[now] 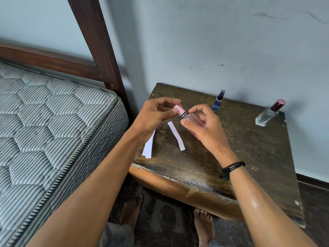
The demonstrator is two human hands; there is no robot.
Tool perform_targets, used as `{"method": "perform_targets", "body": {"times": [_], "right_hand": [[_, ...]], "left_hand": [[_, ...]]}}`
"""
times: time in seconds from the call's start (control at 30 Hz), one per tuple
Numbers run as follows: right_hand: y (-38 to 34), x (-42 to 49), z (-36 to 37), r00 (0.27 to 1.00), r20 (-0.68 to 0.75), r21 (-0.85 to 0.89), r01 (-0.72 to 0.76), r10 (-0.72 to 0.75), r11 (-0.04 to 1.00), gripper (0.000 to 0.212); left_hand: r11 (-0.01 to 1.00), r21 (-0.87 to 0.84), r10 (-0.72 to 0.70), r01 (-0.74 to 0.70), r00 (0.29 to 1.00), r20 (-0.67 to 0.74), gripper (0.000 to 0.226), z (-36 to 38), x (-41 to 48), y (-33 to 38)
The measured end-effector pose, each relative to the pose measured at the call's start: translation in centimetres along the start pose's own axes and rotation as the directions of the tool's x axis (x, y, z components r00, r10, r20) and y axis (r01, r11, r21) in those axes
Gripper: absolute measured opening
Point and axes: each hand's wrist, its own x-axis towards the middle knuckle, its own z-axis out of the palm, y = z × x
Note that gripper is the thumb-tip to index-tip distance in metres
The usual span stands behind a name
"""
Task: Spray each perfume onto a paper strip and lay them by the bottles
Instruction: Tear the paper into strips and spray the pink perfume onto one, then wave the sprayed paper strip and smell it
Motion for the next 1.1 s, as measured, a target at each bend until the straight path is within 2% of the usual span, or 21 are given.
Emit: {"method": "perform_targets", "body": {"times": [0.13, 0.37, 0.67, 0.77, 0.87, 0.93, 1.0, 1.03, 1.1], "right_hand": [[0.0, 0.2, 0.0, 1.000, 0.006, 0.003, -0.009, 0.009, 1.000, 0.030], [0.0, 0.2, -0.2, 1.000, -0.005, 0.033, 0.004, -0.004, 0.999, 0.031], [-0.1, -0.1, 0.1, 0.999, -0.038, 0.194, 0.001, 0.006, 0.981, 0.032], [-0.3, -0.1, -0.1, 1.000, -0.019, 0.214, 0.001, 0.003, 0.977, 0.034], [-0.8, 0.1, -0.3, 1.000, 0.013, 0.260, 0.002, -0.005, 0.966, 0.035], [-0.7, 0.2, -0.4, 1.000, 0.020, 0.283, 0.004, -0.010, 0.959, 0.034], [-0.6, 0.3, -0.6, 1.000, -0.009, 0.269, 0.018, -0.016, 0.963, 0.034], [-0.5, 0.3, -0.7, 1.000, -0.026, 0.264, 0.023, -0.016, 0.964, 0.035], [-0.5, 0.5, -1.0, 0.999, -0.052, 0.263, 0.026, -0.012, 0.964, 0.034]], "left_hand": [[1.000, 0.008, -0.003, 0.002, 0.999, 0.048, 0.029, 0.2, -0.2, 0.2], [1.000, 0.001, -0.002, 0.002, 0.999, 0.050, 0.025, 0.3, -0.2, 0.0], [0.992, 0.076, 0.096, -0.097, 0.995, 0.018, 0.021, 0.9, -0.3, 0.2], [0.991, 0.077, 0.103, -0.107, 0.993, 0.054, 0.026, 0.6, -0.2, 0.5], [0.987, 0.078, 0.132, -0.142, 0.984, 0.119, 0.042, -0.1, -0.1, 1.2], [0.984, 0.082, 0.148, -0.157, 0.983, 0.112, 0.050, -0.8, 0.2, 1.3], [0.965, 0.211, 0.158, -0.156, 0.987, 0.005, 0.043, -1.8, 0.7, 0.7], [0.919, 0.373, 0.167, -0.132, 0.984, -0.063, 0.035, -2.3, 1.0, 0.3], [0.733, 0.678, 0.169, -0.047, 0.979, -0.115, 0.023, -3.0, 1.3, -0.6]]}}
